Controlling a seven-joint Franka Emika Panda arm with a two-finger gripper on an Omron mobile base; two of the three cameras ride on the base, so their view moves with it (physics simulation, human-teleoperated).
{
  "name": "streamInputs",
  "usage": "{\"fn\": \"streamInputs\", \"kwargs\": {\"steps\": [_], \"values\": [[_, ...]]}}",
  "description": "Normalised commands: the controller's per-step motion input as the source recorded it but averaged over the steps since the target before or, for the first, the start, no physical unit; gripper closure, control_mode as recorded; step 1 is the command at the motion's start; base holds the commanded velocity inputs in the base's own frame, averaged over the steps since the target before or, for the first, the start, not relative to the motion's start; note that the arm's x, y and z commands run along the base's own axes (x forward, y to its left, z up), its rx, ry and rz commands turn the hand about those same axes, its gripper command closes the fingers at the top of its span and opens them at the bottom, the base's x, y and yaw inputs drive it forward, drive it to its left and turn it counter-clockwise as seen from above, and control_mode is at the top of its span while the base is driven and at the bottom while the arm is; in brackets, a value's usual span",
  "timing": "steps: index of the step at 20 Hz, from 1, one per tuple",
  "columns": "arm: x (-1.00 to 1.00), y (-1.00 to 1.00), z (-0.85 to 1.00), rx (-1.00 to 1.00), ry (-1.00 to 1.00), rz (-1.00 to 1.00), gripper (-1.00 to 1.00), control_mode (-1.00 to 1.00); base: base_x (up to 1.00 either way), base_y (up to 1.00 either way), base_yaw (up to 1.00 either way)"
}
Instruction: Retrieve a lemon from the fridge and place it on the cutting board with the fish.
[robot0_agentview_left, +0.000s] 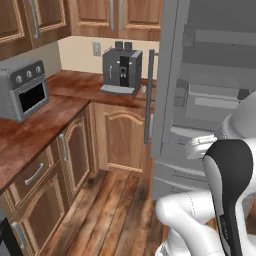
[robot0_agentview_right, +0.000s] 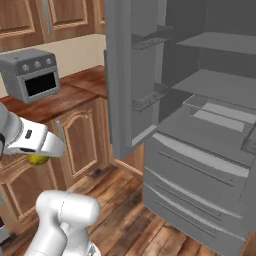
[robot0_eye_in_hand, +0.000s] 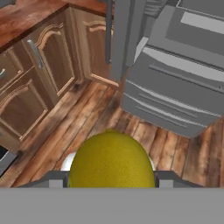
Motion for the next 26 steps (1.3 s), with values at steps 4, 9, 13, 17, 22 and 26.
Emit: {"fn": "streamInputs", "kwargs": {"steps": [4,9,13,17,22,26], "values": [[0.0,0.0,0.0,0.0,0.0,0.0,1.0,1.0,0.0,0.38,0.44],[0.0,0.0,0.0,0.0,0.0,0.0,1.0,1.0,0.0,0.47,0.29],[0.0,0.0,0.0,0.0,0.0,0.0,1.0,1.0,0.14,0.47,-0.06],[0.0,0.0,0.0,0.0,0.0,0.0,1.0,1.0,0.26,0.6,-0.24],[0.0,0.0,0.0,0.0,0.0,0.0,1.0,1.0,0.28,0.65,-0.24],[0.0,0.0,0.0,0.0,0.0,0.0,1.0,1.0,0.12,0.46,-0.12]]}}
